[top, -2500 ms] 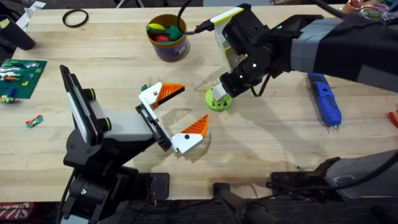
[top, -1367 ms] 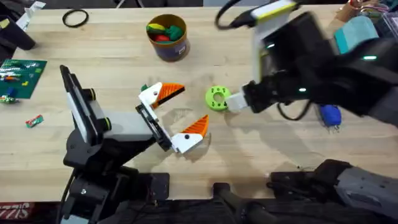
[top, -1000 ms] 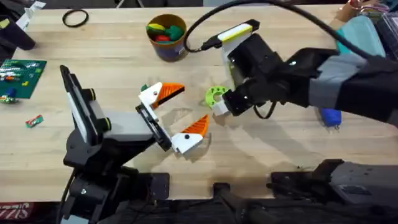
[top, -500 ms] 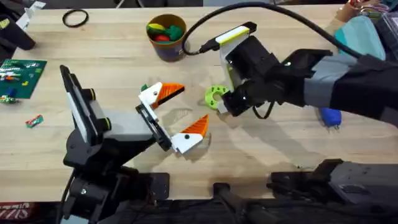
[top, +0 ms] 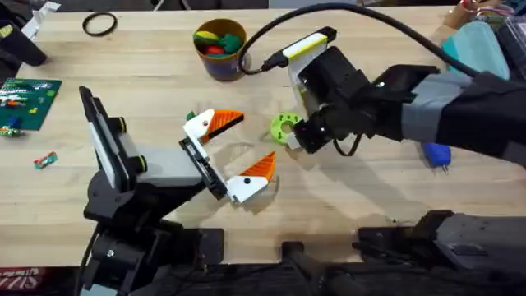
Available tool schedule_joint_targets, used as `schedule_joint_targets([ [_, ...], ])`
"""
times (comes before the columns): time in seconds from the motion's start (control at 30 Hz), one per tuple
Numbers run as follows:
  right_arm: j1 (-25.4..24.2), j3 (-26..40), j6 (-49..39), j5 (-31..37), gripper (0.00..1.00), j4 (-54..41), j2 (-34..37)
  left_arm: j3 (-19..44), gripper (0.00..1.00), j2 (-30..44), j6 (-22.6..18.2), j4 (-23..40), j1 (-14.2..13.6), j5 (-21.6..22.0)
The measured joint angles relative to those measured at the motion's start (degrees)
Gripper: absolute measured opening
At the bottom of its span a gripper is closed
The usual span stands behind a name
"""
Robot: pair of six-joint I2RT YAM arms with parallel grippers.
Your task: Pick up the gripper from the table and insert it into the empty holder that is missing its gripper. Then pick up a screw, insert it into the mounting hole, and use the screwdriver to tighten it. Finally, clean up the table by picking up the vegetable and placing it into the bucket.
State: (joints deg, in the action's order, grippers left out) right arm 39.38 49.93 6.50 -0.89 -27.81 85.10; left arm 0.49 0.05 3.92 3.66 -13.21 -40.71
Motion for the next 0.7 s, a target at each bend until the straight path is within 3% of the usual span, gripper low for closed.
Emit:
schedule_joint_targets([
  [0.5, 1.21, 0.00, -1.30, 0.00, 0.228, 0.88, 0.12, 0.00, 0.979, 0.00, 0.00, 0.00, 0.00, 0.00],
  [0.7, 1.44, 0.07, -2.04, 0.46, 0.152, 1.27, 0.81, 0.00, 0.979, 0.00, 0.00, 0.00, 0.00, 0.00],
])
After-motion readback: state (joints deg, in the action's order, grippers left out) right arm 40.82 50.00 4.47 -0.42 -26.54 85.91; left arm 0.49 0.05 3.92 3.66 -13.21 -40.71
